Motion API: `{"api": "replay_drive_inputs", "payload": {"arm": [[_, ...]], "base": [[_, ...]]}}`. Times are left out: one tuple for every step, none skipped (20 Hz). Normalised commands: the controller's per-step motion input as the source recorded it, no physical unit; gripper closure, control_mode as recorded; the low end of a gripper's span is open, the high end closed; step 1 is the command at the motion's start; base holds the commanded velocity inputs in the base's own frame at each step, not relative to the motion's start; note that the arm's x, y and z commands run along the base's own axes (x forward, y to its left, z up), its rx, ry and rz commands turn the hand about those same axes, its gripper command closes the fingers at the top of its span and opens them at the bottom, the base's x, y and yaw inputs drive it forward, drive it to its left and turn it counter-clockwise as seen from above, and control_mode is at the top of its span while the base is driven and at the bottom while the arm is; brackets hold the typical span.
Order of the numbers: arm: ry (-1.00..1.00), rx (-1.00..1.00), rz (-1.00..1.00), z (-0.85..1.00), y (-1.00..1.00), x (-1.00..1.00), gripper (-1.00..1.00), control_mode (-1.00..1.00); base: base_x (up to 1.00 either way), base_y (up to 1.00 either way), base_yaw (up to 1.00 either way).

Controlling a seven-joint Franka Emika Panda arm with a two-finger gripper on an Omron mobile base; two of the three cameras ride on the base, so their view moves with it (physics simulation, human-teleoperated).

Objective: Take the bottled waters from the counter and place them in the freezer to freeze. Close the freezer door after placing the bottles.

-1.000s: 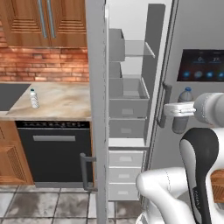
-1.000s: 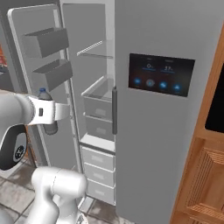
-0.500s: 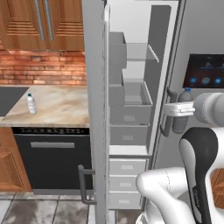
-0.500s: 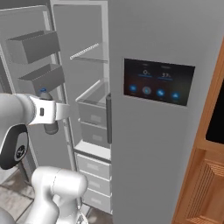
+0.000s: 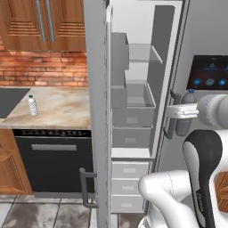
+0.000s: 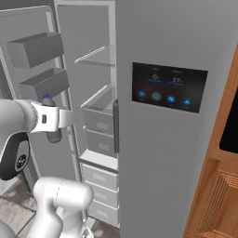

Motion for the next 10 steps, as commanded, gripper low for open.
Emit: {"api": "replay_drive_inputs", "payload": {"arm": [[0.0, 0.0, 0.0, 0.0, 0.0, 0.0, 1.0, 1.0], [0.0, 0.0, 0.0, 0.0, 0.0, 0.0, 1.0, 1.0], [0.0, 0.0, 0.0, 0.0, 0.0, 0.0, 1.0, 1.0], [0.0, 0.0, 0.0, 0.0, 0.0, 0.0, 1.0, 1.0], [0.0, 0.0, 0.0, 0.0, 0.0, 0.0, 1.0, 1.0], [0.0, 0.0, 0.0, 0.0, 0.0, 0.0, 1.0, 1.0], [0.0, 0.0, 0.0, 0.0, 0.0, 0.0, 1.0, 1.0], [0.0, 0.0, 0.0, 0.0, 0.0, 0.0, 1.0, 1.0], [0.0, 0.0, 0.0, 0.0, 0.0, 0.0, 1.0, 1.0], [-0.01, 0.0, -0.09, -0.01, 0.01, 0.05, 1.0, -1.0]], "base": [[0.06, 0.0, 0.0], [0.03, 0.0, 0.0], [0.04, 0.0, 0.0], [0.03, 0.0, 0.0], [0.04, 0.0, 0.0], [0.07, 0.0, 0.0], [0.08, 0.04, 0.0], [0.04, 0.03, -0.01], [0.04, 0.04, -0.06], [0.0, 0.0, 0.0]]}}
